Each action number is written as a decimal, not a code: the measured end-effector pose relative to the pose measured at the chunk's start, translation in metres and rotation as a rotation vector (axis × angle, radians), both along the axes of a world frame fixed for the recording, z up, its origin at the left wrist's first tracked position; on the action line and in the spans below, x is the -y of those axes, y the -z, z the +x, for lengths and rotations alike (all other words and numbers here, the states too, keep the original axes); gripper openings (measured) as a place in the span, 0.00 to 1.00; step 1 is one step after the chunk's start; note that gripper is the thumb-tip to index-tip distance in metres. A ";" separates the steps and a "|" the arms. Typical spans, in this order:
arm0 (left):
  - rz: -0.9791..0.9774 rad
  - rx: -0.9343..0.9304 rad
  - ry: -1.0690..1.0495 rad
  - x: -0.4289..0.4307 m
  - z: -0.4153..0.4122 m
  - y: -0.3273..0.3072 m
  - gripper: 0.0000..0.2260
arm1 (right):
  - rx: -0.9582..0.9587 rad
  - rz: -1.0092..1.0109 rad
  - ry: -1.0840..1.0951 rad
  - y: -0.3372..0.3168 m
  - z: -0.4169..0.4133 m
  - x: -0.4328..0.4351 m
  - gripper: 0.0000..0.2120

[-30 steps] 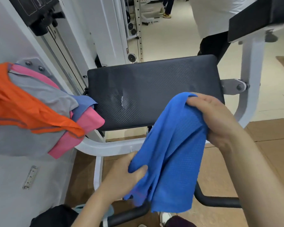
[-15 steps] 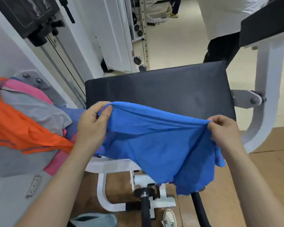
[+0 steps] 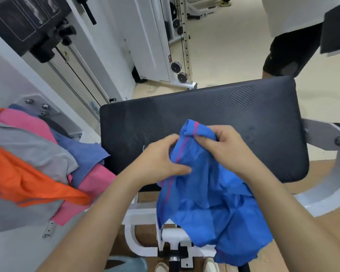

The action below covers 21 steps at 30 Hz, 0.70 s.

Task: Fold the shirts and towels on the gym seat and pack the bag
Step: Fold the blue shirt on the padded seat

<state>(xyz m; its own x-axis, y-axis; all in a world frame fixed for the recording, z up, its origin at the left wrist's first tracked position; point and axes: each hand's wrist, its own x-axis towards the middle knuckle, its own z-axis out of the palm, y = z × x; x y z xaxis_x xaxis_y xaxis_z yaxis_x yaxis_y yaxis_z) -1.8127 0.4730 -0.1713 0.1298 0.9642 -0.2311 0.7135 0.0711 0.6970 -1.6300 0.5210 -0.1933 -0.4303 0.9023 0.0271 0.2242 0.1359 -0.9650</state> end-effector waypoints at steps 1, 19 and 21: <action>-0.104 -0.080 0.042 0.002 -0.010 0.010 0.12 | -0.033 -0.031 0.023 -0.003 0.003 -0.006 0.22; -0.402 -0.149 0.167 -0.004 -0.118 0.022 0.14 | 1.051 -0.065 -0.494 -0.007 0.031 -0.069 0.08; -0.189 0.249 -0.266 -0.018 -0.120 -0.003 0.09 | 0.569 -0.350 -0.199 -0.033 0.028 -0.092 0.06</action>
